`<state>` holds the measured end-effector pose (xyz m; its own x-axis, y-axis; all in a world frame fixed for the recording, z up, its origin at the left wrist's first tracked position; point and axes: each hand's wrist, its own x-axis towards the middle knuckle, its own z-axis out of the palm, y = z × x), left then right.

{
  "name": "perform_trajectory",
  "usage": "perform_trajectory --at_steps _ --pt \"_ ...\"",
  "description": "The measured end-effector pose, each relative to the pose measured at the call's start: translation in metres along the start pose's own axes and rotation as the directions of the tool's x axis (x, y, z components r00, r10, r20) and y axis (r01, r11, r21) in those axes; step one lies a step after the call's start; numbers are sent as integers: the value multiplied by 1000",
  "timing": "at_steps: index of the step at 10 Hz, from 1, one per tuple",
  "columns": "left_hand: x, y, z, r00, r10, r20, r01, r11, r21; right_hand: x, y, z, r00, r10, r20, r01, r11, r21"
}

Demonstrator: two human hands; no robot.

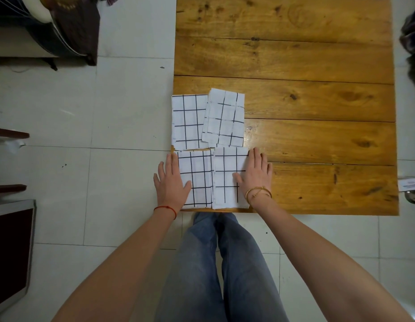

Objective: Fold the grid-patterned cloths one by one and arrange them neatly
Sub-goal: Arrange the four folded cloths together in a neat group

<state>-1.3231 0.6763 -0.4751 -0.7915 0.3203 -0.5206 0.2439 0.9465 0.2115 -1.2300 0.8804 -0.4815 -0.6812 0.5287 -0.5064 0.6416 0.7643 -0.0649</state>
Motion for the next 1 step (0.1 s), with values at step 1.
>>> perform_trajectory --at_steps 1 --pt "-7 6 -18 996 36 -76 -36 999 -1 -3 3 -19 999 -31 -37 32 999 39"
